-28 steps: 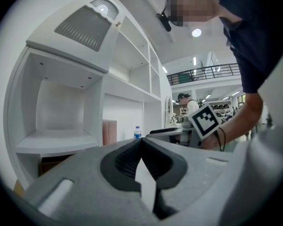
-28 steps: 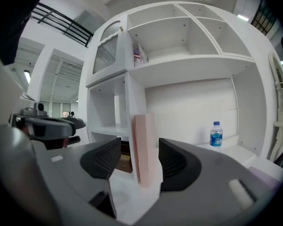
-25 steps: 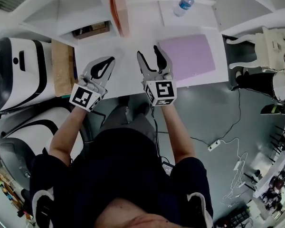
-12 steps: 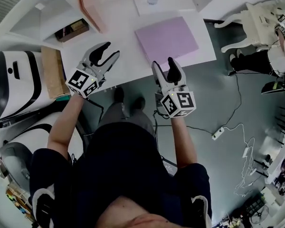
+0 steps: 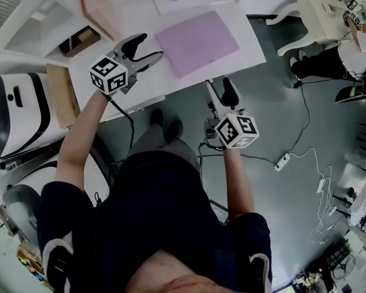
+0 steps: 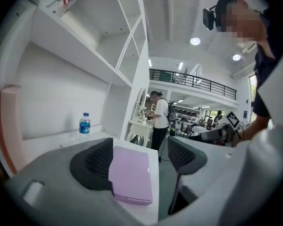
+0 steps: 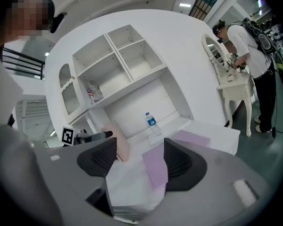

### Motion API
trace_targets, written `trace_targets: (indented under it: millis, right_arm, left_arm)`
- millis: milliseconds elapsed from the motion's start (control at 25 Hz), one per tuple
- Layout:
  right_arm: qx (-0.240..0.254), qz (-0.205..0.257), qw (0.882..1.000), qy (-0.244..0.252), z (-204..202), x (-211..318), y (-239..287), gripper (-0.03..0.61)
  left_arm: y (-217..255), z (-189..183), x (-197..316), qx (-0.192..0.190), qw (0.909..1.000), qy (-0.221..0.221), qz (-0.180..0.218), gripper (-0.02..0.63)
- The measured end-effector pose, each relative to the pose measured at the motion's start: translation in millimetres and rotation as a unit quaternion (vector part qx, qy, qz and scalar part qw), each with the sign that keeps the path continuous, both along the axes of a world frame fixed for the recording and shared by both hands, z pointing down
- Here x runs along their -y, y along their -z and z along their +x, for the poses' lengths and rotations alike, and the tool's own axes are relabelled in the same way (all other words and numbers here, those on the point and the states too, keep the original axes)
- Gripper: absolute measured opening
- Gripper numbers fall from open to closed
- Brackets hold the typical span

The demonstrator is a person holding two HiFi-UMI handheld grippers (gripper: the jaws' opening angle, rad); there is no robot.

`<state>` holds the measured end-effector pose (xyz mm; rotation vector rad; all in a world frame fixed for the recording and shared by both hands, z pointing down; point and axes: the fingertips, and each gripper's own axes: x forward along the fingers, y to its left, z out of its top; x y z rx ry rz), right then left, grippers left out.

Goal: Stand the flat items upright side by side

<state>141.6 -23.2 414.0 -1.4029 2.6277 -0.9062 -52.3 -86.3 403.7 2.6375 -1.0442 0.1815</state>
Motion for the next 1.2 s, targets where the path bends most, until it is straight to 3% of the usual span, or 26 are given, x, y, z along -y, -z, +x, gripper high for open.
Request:
trace_targets:
  millis: [440,800,1200]
  right_arm:
    - [0.003,-0.056,0.997,-0.05,8.4,35.1,-36.1,0.337]
    - [0.045,-0.125,0.987,-0.092,3.0,67.4,-79.7,0.345]
    - [0.098,-0.183,0.972,-0.106,17.3,98.7,-131.7,0.348]
  left_arm:
    - [-41.0,26.5,71.3,0.007,0.9939,-0.089,-0.064,0.419]
    - [-82.8,33.0,120.0,0.018,0.9811,-0.142,-0.13,0.423]
    - [-135.4,52.0,159.7,0.061,0.9633,-0.178,-0.192,0.423]
